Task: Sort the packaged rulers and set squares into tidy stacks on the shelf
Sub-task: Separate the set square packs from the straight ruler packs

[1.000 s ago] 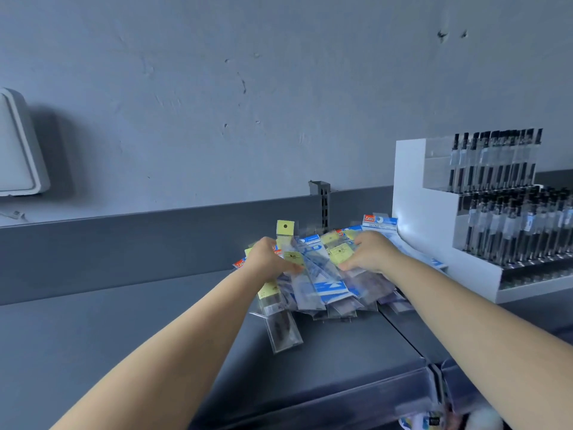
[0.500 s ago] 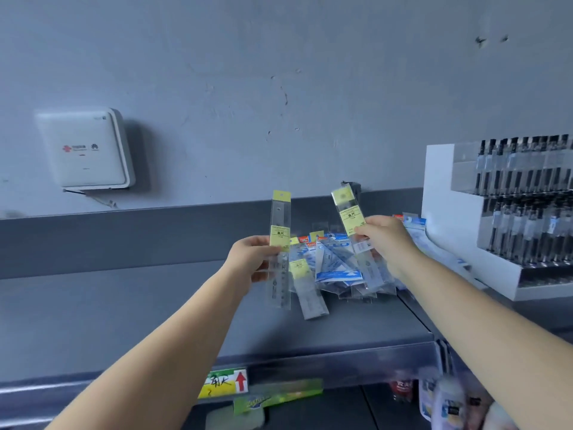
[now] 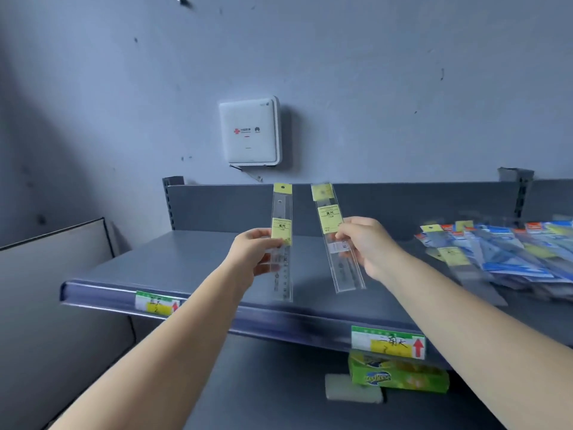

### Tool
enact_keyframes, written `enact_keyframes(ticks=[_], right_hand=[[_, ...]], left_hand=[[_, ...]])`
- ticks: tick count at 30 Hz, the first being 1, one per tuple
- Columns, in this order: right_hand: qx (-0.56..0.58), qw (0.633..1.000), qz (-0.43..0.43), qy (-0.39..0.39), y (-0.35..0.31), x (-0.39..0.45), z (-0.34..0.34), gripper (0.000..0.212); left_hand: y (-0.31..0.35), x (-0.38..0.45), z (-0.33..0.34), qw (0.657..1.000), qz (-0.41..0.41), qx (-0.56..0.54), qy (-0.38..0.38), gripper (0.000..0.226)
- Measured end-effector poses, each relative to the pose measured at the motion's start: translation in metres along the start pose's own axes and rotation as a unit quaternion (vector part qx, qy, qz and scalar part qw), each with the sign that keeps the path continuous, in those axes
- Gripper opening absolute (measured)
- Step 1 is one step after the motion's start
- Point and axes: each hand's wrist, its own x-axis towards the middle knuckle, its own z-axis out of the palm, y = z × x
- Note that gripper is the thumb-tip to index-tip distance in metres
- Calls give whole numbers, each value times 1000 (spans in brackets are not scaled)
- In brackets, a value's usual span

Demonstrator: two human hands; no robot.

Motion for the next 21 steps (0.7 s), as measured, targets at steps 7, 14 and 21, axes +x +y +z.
enact_keyframes(ticks=[7, 14, 21], right_hand=[[27, 999, 22, -17, 7, 35, 125, 22], [27, 998, 52, 21, 12, 61, 226, 20], [14, 997, 58, 40, 18, 77, 283, 18]], left_hand=[[-2, 57, -120, 1000, -7, 16, 15, 11], [-7, 114, -205, 998, -40, 34, -29, 14], [-19, 143, -232, 991, -83, 57, -84, 15]])
